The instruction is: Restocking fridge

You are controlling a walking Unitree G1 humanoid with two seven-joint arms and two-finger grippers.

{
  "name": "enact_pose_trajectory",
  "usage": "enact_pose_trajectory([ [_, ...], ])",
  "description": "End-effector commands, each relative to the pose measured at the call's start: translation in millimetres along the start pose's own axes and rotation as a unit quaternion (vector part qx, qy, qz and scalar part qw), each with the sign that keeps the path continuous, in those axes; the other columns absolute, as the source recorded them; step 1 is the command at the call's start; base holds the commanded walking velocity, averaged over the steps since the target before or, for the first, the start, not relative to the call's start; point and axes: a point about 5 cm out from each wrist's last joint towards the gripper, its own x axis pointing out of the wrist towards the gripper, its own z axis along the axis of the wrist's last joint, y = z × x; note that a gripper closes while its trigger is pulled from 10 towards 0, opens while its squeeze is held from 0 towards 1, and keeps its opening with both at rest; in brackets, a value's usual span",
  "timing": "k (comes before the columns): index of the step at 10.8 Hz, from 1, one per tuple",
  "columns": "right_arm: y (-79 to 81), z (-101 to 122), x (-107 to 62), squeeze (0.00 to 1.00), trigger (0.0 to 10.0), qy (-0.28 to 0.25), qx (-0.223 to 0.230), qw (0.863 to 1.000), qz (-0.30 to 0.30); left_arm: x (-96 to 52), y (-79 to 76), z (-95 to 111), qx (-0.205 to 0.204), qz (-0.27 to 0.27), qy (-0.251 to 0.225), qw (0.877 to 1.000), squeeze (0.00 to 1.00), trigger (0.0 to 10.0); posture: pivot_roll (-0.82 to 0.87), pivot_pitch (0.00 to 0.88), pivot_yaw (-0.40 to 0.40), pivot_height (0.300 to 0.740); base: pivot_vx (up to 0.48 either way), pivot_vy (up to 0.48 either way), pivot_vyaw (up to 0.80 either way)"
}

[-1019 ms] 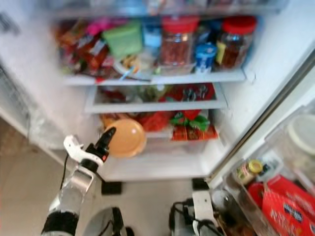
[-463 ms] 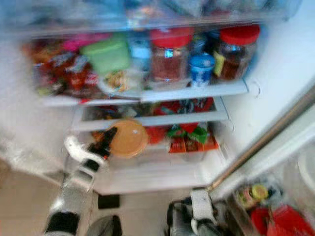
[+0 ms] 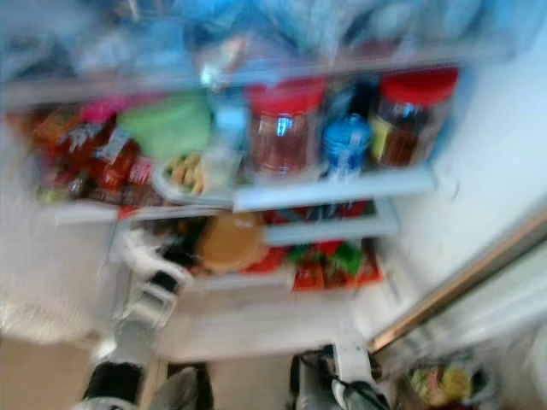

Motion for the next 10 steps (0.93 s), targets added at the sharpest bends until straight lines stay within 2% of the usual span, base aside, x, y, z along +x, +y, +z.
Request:
enact_pose_trajectory([
  [1, 5.3, -15.7, -5.5, 0.0, 10.0, 0.031, 0.004, 1.0, 0.006, -2.4, 3.5, 10.8, 0.002, 0.007, -0.024, 1.0, 0.0, 10.0, -0.15, 0.171, 0.042, 0.648, 0.0, 0.0, 0.0],
  [4, 5.2, -15.2, -5.3, 0.0, 10.0, 0.03, 0.005, 1.0, 0.007, 12.2, 5.5, 18.9, 0.027, 0.029, -0.05, 0.998, 0.0, 10.0, -0.15, 0.172, 0.045, 0.648, 0.0, 0.0, 0.0],
  [6, 5.0, -15.2, -5.3, 0.0, 10.0, 0.03, 0.007, 1.0, 0.006, 26.4, 7.9, 21.0, 0.037, 0.068, -0.061, 0.995, 0.0, 10.0, -0.16, 0.172, 0.048, 0.648, 0.0, 0.0, 0.0],
  [10, 0.9, -22.5, -7.6, 0.0, 10.0, 0.049, 0.008, 0.999, 0.003, 42.8, 10.4, 24.1, 0.025, 0.113, -0.071, 0.991, 0.0, 10.0, -0.17, 0.173, 0.049, 0.648, 0.0, 0.0, 0.0],
])
